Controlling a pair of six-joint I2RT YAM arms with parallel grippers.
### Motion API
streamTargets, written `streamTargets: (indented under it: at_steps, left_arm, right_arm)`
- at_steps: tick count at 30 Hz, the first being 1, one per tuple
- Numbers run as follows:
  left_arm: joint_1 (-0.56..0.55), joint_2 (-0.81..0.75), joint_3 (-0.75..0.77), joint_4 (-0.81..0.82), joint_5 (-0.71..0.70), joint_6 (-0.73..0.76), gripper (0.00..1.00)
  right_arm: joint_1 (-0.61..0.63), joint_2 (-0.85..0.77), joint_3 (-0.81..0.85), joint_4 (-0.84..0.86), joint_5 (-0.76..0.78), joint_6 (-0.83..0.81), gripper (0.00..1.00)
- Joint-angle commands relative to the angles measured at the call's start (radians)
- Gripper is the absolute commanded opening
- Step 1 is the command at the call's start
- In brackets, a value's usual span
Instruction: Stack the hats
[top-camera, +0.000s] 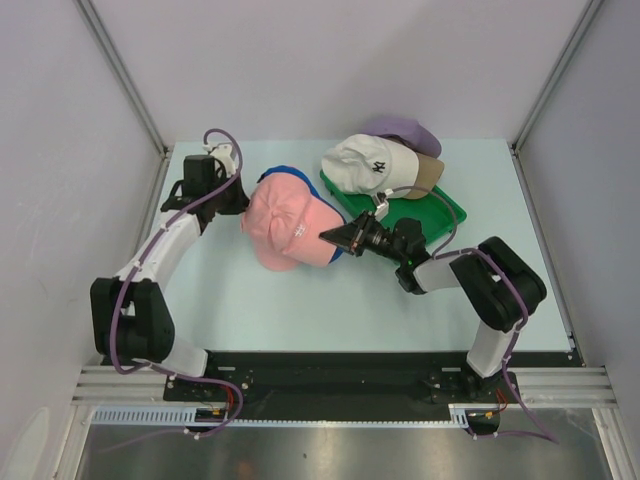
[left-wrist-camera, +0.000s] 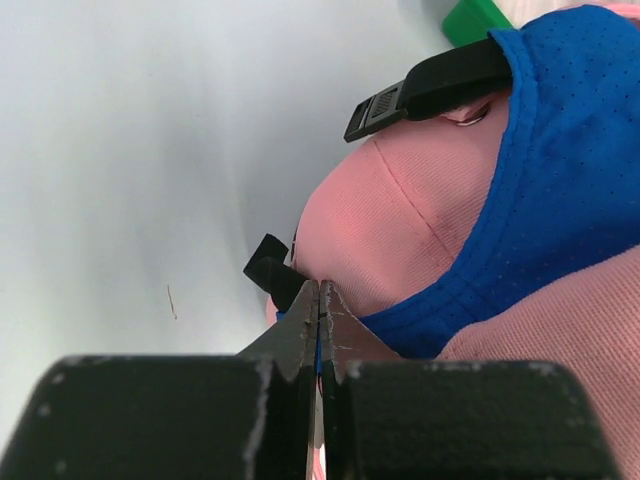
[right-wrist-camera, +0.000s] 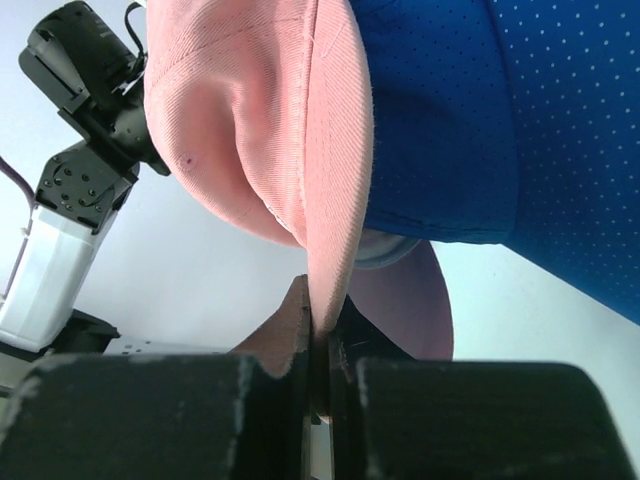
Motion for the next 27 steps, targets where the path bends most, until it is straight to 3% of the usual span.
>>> streamTargets:
  at_steps: [1, 6, 10, 13, 14, 17, 22, 27]
  left_arm:
    - [0.003, -0.034, 0.039, -0.045, -0.058, 0.001, 0.00]
    - [0.032, -0.138, 0.013, -0.038, -0.115, 0.007, 0.01]
    - [0.038, -0.180, 0.001, -0.025, -0.109, 0.012, 0.09]
    - [0.038, -0.204, 0.002, -0.025, -0.112, 0.014, 0.37]
    - [0.038, -0.214, 0.001, -0.024, -0.113, 0.014, 0.55]
    - [0.038, -0.273, -0.025, 0.021, -0.083, 0.014, 0.79]
    - [0.014, -0.353, -0.065, 0.094, 0.014, 0.014, 0.86]
    - [-0.048, -0.367, -0.072, 0.107, -0.010, 0.021, 0.89]
  right_arm:
    - [0.000, 0.057, -0.024, 0.119, 0.017, 0.092, 0.05]
    - [0.001, 0.059, -0.022, 0.273, 0.011, 0.188, 0.00]
    - [0.007, 0.010, 0.001, 0.215, 0.028, 0.156, 0.00]
    - [0.004, -0.033, 0.019, 0.132, 0.049, 0.108, 0.00]
    - [0.004, -0.039, 0.024, 0.118, 0.056, 0.099, 0.00]
    - [0.006, -0.052, 0.047, 0.109, 0.062, 0.096, 0.00]
    - [0.006, -0.055, 0.087, 0.107, 0.079, 0.103, 0.00]
    - [0.003, -0.061, 0.084, 0.112, 0.120, 0.125, 0.00]
